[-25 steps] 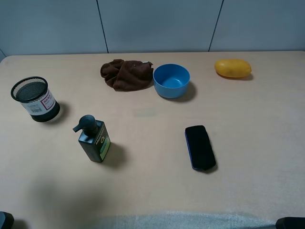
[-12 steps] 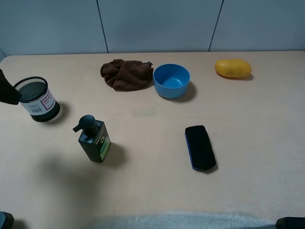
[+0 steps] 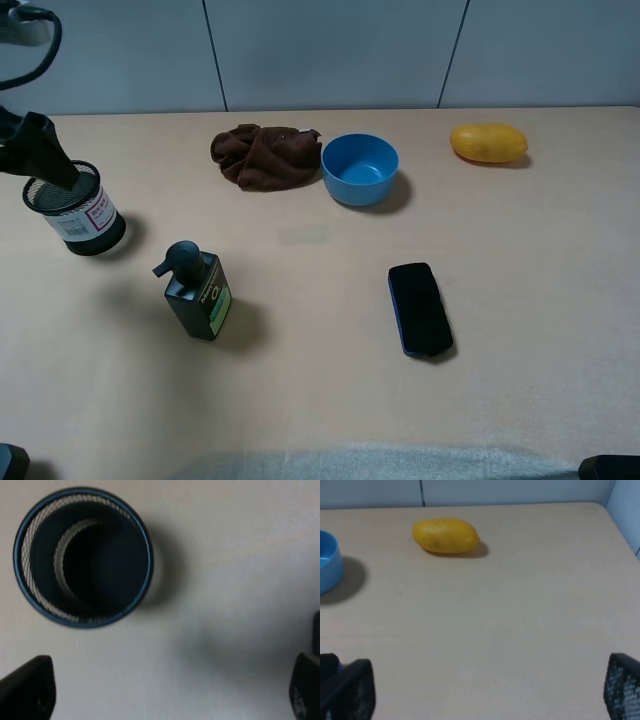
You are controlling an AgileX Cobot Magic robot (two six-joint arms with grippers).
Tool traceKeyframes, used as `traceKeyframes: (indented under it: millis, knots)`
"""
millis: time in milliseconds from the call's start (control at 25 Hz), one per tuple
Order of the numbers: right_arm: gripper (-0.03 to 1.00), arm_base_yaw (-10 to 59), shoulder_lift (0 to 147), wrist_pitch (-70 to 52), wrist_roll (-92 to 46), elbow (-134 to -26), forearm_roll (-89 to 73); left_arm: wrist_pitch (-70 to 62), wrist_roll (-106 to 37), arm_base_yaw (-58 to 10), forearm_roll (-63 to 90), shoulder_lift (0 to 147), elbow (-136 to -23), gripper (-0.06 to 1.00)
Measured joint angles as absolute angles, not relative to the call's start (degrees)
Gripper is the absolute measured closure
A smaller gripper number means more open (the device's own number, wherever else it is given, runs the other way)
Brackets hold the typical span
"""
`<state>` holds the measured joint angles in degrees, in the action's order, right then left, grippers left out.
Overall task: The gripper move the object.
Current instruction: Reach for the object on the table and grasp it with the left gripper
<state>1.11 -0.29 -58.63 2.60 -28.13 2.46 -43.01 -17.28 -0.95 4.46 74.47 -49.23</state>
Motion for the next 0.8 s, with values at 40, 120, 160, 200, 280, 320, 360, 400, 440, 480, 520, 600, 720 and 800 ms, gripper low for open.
traceKeyframes:
  millis: [40,120,160,200,280,320,360,400,440,480,520,600,720,800]
  knots:
    - [0.27,1.11,-0.29,-58.63,2.6,-28.13,2.46,-42.25,-17.77,-0.95,4.46,75.55,-49.47,0.0]
    - [0.27,1.11,-0.29,-58.63,2.6,-28.13,2.46,-40.8,-18.5,-0.95,4.46,77.45,-49.5,0.0]
    - [0.27,1.11,-0.29,-58.63,2.6,-28.13,2.46,-40.08,-18.68,-0.95,4.46,78.26,-49.5,0.0]
    - [0.27,1.11,-0.29,-58.63,2.6,-28.13,2.46,-39.21,-19.02,-0.95,4.46,79.2,-49.5,0.0]
    - [0.27,1.11,-0.29,-58.63,2.6,-28.13,2.46,-37.55,-19.69,-0.95,4.51,80.98,-49.5,0.0]
    - [0.27,1.11,-0.29,-58.63,2.6,-28.13,2.46,-36.66,-19.99,-0.95,4.51,81.96,-49.5,0.0]
    - [0.27,1.11,-0.29,-58.63,2.6,-28.13,2.46,-35.88,-20.32,-0.95,4.55,83.03,-49.5,0.0]
    - [0.27,1.11,-0.29,-58.63,2.6,-28.13,2.46,-35.02,-20.67,-0.95,4.55,84.1,-49.5,0.0]
    - [0.27,1.11,-0.29,-58.63,2.6,-28.13,2.46,-34.18,-20.85,-0.95,4.57,85.07,-49.5,0.0]
    - [0.27,1.11,-0.29,-58.63,2.6,-28.13,2.46,-33.37,-21.01,-0.95,4.63,86.17,-49.5,0.0]
    - [0.27,1.11,-0.29,-58.63,2.6,-28.13,2.46,-32.74,-21.19,-0.95,4.63,87.29,-49.5,0.0]
    - [0.27,1.11,-0.29,-58.63,2.6,-28.13,2.46,-31.02,-21.45,-0.95,4.63,89.34,-49.5,0.0]
    - [0.27,1.11,-0.29,-58.63,2.6,-28.13,2.46,-28.83,-21.84,-1.01,4.63,92.42,-49.53,0.0]
    - [0.27,1.11,-0.29,-58.63,2.6,-28.13,2.46,-27.28,-21.84,-1.35,4.63,94.35,-49.53,0.0]
